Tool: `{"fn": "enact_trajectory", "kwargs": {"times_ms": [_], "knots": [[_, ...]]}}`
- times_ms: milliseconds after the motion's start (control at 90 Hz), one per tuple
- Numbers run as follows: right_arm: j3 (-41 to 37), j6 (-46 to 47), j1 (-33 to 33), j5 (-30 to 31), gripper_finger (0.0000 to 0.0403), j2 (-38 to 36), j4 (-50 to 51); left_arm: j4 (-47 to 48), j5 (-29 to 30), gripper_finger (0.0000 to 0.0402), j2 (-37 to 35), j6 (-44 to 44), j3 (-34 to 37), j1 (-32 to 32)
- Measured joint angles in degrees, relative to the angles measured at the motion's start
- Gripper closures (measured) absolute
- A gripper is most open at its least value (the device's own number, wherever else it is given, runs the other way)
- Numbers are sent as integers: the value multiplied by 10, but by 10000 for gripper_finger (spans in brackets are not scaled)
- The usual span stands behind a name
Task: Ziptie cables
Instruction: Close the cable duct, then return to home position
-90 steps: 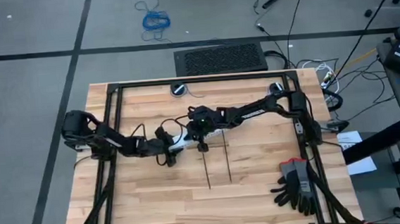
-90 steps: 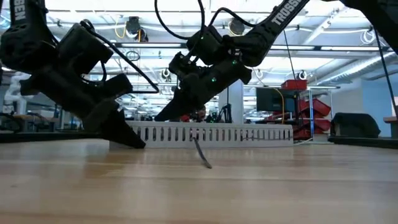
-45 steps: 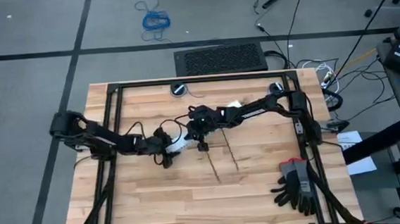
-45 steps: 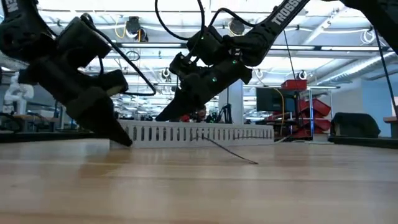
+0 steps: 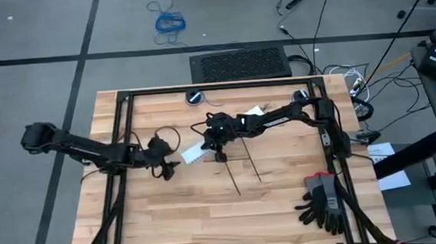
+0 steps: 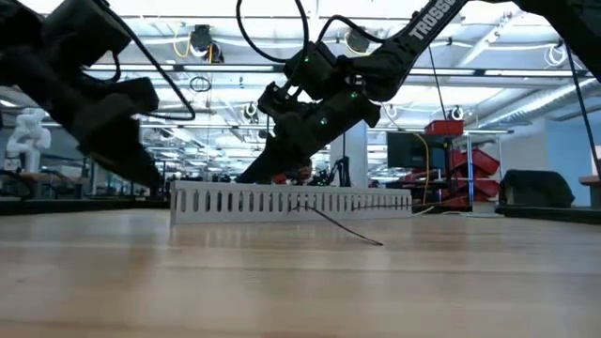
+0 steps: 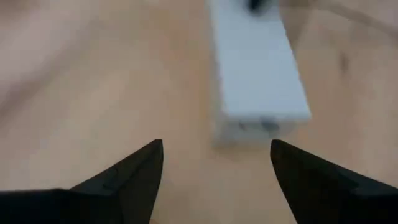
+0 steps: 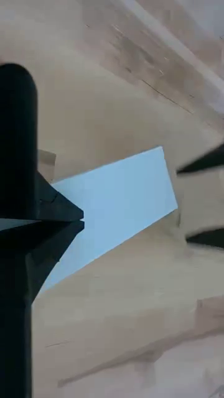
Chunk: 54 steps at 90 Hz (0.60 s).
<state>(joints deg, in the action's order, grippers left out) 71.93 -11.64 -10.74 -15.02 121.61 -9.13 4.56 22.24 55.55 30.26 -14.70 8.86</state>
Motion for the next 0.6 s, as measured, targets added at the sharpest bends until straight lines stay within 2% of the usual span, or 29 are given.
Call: {"fn": "enact_trajectory", "kwargs": {"times_ms": [189,278,378,533,600], "knots": [[-2,0,0,11,403,-12,-35,-17,8,110,21,24,0,-1],[-5,-9,-4,35,403,-38,-8,-20,10,110,28,33,-1,-1],[-6,-45,-14,123,403,-91,73,-20,10,110,33,37,-1,-1],[-3,-74,-41,295,403,-169,265,-20,14,110,33,37,-1,-1],[-5,-65,-57,321,403,-190,336,-18,20,110,33,37,-1,-1]]}}
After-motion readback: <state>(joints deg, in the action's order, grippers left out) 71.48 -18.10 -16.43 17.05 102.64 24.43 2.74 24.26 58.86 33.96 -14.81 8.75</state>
